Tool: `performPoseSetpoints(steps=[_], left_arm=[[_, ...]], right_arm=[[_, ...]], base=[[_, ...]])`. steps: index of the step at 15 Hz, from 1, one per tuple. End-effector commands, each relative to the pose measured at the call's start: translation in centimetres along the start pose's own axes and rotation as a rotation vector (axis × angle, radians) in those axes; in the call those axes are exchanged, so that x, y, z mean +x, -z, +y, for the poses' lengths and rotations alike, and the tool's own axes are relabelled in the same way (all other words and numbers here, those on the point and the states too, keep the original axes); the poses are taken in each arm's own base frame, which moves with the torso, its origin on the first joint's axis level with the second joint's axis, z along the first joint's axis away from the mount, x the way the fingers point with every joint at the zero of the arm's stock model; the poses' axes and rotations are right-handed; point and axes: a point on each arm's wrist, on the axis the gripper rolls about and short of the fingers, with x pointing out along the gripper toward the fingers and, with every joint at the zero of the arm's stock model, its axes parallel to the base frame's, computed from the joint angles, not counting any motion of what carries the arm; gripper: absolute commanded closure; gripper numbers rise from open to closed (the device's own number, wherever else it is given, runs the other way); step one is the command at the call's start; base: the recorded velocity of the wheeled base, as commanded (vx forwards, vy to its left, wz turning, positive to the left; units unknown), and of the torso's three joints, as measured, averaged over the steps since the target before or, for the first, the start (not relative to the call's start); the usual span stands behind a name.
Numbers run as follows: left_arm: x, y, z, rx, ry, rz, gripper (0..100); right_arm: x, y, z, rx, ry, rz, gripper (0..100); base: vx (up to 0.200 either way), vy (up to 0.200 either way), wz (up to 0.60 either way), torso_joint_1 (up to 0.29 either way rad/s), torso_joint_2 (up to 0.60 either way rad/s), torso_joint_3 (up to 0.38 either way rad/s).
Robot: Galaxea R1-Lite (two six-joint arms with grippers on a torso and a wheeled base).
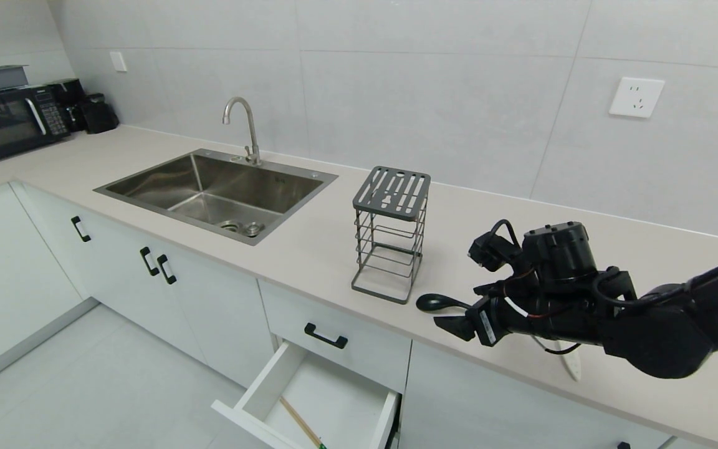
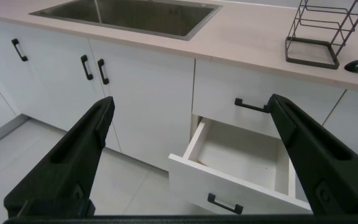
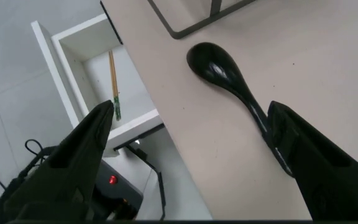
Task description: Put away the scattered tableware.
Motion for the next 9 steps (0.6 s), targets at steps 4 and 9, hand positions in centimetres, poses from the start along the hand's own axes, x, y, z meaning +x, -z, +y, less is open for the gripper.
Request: performPoseSetpoints(steps=[4,9], left_arm=[[0.0,0.0,0.0,0.000,0.000,0.001,0],[0.0,0.0,0.0,0.000,0.000,0.001,0]], right_arm=[[1.8,0.4,-0.3,0.019,0.004,0.028,0],[3.1,1.2,-0.7,0.021,0.010,0.065,0]], base=[[0.000,0.000,0.00,0.000,0.00,0.000],[0.000,0.000,0.00,0.000,0.00,0.000]])
